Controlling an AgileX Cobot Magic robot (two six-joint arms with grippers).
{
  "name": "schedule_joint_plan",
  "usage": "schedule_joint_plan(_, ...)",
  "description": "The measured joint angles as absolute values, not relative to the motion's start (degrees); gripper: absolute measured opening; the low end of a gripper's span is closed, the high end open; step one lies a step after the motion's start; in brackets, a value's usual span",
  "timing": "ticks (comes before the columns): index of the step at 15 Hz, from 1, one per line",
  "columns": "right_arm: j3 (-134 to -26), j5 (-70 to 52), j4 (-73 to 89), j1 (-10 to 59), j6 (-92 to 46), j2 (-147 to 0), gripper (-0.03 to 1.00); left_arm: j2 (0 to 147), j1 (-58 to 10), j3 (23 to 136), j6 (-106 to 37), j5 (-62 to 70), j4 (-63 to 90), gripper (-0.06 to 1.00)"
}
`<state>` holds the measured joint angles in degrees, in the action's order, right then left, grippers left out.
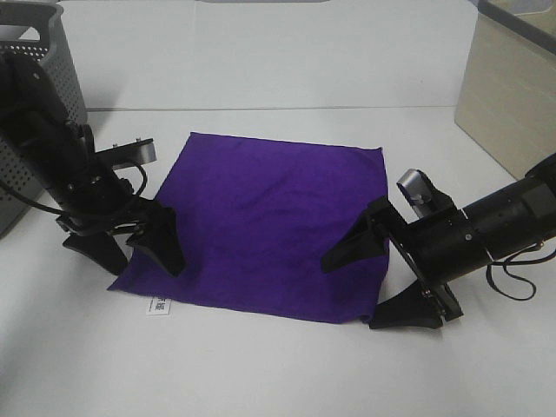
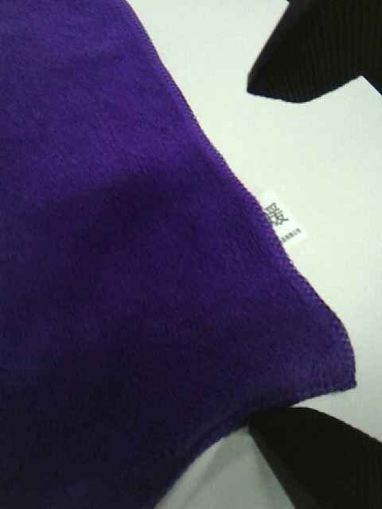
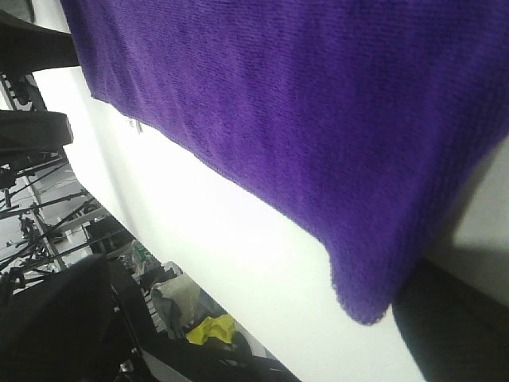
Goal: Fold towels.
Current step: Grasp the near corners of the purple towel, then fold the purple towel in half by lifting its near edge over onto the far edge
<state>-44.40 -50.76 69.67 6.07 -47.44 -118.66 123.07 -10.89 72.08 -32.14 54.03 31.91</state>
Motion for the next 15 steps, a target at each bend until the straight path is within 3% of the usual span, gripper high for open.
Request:
schedule_joint_plan(5, -44.5, -50.5, 69.6, 6.1, -47.4, -118.7, 0.9, 123.7, -13.5, 72.1, -31.6, 51.7, 39.3, 0.98)
schedule_joint_plan(8, -46.5, -49.4, 65.7, 6.5, -47.3, -119.3, 0.72, 123.8, -16.8, 72.1, -29.2, 48.8, 40.7, 0.92)
schedule_joint_plan(10, -47.5, -47.3, 62.7, 6.6, -47.3, -119.9, 0.47, 124.2, -17.0, 72.1, -26.0, 47.4, 40.5, 0.71)
schedule_joint_plan(11, -47.6, -46.4, 61.3, 6.6, -47.3, -119.9, 0.36, 124.6, -17.0, 72.0, -24.3, 46.6, 39.8, 0.56)
schedule_joint_plan(12, -47.6, -45.1, 60.1, 6.6, -47.3, -119.9, 0.21, 125.1, -17.0, 71.8, -24.0, 46.2, 39.6, 0.24)
schedule_joint_plan(13, -47.6, -44.1, 59.4, 6.7, -47.3, -119.9, 0.08, 125.4, -17.0, 71.7, -23.9, 46.2, 39.6, 0.09)
schedule_joint_plan(15, -47.7, -43.9, 59.1, 6.7, -47.3, -119.9, 0.01, 125.4, -17.0, 71.7, -23.9, 46.2, 39.6, 0.02)
